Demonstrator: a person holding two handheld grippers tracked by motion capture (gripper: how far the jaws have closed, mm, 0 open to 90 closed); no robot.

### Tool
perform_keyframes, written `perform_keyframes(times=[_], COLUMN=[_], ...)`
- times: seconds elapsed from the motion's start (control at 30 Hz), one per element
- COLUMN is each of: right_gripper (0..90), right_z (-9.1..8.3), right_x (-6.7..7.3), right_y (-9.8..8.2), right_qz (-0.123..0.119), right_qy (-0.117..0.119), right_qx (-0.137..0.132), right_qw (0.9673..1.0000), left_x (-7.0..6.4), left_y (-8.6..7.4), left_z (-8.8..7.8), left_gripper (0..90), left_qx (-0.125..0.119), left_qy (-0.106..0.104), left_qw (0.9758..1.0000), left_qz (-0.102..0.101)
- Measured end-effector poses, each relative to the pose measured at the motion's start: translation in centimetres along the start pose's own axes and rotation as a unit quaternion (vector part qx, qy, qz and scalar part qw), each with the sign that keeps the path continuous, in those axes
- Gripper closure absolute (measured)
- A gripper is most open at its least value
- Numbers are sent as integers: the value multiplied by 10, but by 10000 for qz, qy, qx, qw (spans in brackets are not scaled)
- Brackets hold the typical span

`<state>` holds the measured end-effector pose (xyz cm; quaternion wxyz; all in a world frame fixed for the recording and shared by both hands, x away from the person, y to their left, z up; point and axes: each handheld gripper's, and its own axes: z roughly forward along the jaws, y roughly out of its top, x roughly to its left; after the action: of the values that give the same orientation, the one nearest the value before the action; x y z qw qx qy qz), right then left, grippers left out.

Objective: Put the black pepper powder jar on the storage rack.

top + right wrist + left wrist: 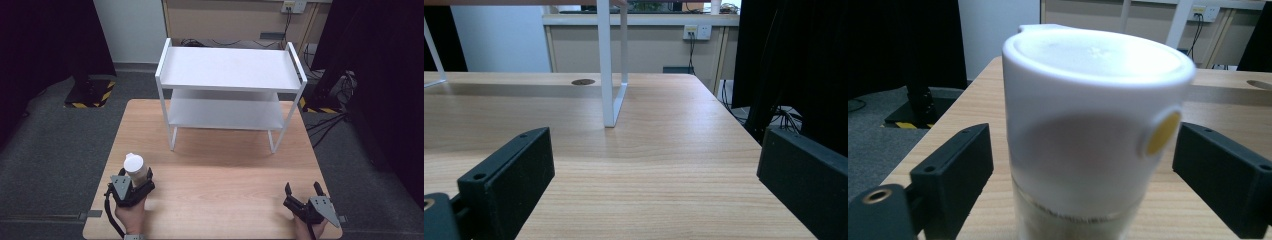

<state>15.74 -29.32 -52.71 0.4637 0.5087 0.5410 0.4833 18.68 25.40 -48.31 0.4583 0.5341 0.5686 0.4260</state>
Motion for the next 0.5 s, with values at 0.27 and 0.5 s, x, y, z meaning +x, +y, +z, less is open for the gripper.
perform_keyframes(times=[0.27, 0.5], right_gripper=[20, 22], right_z=[1, 1], right_x=[0, 0], right_y=[1, 1], right_qz=[-9, -44], right_qy=[4, 30], right_qx=[33, 45], right_qw=[10000, 10000], left_x=[-2, -6], left_y=[-2, -4], left_z=[5, 5], left_gripper=[200, 294], left_qx=[-15, -65], left_qy=[18, 141], left_qw=[10000, 9998], left_qz=[11, 85])
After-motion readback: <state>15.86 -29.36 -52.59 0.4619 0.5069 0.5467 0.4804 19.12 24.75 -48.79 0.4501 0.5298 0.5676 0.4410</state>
